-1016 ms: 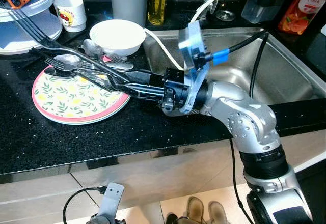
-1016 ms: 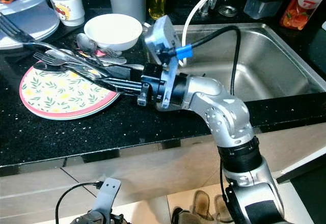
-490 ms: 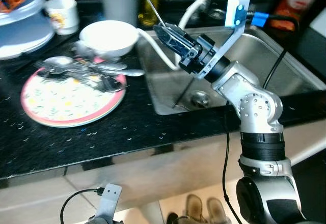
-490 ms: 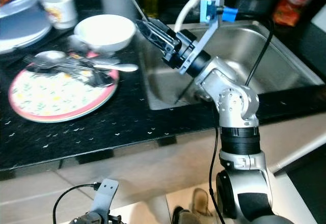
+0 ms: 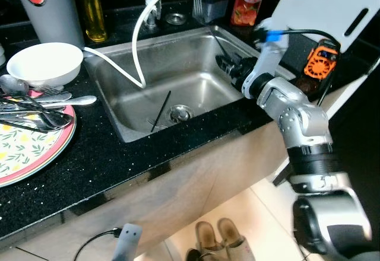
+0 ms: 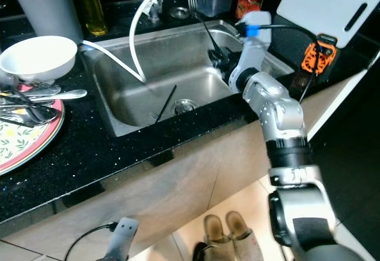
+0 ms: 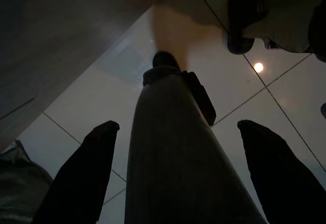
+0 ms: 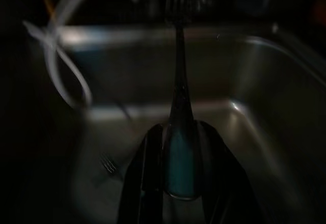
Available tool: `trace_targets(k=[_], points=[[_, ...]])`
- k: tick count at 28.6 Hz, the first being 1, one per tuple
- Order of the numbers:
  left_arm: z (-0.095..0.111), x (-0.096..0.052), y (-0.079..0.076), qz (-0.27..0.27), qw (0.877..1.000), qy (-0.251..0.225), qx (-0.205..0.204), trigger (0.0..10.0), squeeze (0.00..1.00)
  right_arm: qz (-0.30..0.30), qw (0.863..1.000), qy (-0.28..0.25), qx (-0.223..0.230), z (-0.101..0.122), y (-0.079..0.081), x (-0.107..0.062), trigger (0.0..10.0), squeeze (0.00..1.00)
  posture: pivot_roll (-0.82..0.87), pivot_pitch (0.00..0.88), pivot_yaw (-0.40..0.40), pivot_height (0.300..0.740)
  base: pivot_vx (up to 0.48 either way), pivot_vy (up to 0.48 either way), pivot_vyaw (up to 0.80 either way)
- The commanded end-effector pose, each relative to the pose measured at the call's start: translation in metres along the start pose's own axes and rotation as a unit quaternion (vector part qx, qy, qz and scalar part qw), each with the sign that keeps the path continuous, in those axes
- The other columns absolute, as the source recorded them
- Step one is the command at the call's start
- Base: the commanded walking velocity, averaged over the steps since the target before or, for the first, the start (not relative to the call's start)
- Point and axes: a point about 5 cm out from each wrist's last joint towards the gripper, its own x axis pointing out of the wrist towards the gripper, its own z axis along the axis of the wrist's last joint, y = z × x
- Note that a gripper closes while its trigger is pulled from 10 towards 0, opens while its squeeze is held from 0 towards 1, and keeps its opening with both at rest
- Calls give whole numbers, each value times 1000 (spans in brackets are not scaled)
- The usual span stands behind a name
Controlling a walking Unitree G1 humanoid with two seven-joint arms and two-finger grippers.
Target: Kitchen organization
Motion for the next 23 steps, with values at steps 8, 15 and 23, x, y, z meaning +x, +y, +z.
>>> trace_targets(k=[8, 15, 23], points=[[-37, 2, -10, -16, 998, 67, -12, 10000, 0, 13, 994, 63, -85, -16, 17, 16, 10000, 0, 34, 158, -62, 740, 0, 0, 0], [-48, 2, -12, -18, 997, 79, -16, 10000, 0, 4, 985, 107, -135, -25, 21, 29, 10000, 0, 44, 202, -73, 740, 0, 0, 0], [-56, 1, -14, -20, 996, 86, -26, 10000, 0, -36, 966, 142, -212, -19, 14, 38, 10000, 0, 56, 237, -84, 740, 0, 0, 0]])
